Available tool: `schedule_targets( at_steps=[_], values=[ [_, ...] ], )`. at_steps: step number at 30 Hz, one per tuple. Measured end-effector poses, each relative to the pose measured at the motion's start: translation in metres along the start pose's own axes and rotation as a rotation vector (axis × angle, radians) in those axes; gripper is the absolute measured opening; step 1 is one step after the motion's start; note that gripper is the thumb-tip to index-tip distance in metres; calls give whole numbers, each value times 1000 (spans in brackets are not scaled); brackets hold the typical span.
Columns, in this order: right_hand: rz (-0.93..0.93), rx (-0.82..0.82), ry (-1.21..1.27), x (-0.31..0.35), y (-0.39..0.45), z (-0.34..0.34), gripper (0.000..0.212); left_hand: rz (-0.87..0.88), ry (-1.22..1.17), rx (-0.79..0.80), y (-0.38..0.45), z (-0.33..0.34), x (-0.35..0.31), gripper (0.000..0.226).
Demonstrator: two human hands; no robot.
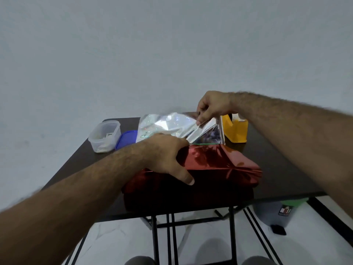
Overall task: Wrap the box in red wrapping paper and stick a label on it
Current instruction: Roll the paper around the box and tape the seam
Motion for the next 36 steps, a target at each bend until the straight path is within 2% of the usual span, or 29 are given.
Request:
schedule_targets(
  at_steps=[3,8,10,12,14,17,18,21,24,29,32,34,36],
  values=[
    [-45,-29,13,8,-5,-6,21,58,107,-145,-9,-5,-5,123],
    [-133,-8,-67,32,-18,0,22,14,-14,-458,-25,-46,16,130],
    [-156,-2,-104,40,-25,2,23,-35,-13,-482,-20,-67,34,127],
    [-176,-31,-133,47,-32,1,24,-85,-17,-399,-6,-82,50,121],
    [-162,-60,-148,47,-38,-2,24,-128,-44,-268,7,-85,60,103],
    [-75,-43,-178,32,-45,-5,36,-207,-51,-183,16,-85,75,36],
    [-23,-16,-209,22,-47,-5,41,-221,-59,-177,16,-83,79,21],
    [116,64,-243,-15,-55,-5,34,-221,-95,-214,13,-81,88,8],
    [157,13,-202,-42,-66,-13,21,-203,-89,-259,4,-77,88,7],
    [98,-76,66,-59,-82,-14,10,-157,46,-411,-16,-68,73,6],
    [95,-100,323,-72,-82,3,15,-136,-34,-437,-24,-66,71,5],
    [67,-78,519,-78,-82,20,33,-121,-89,-462,-29,-69,70,5],
    [36,15,582,-79,-82,39,58,-120,-108,-479,-31,-69,70,7]
  ],
)
Point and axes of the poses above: each hand's wrist, its own y-axis towards the middle knuckle, its own z-axis out of the palm, x = y × z, the point moved 9 cm from there along y, towards the middle knuckle, and after that the axes turned 13 degrees about x, right-handed, at the moved point
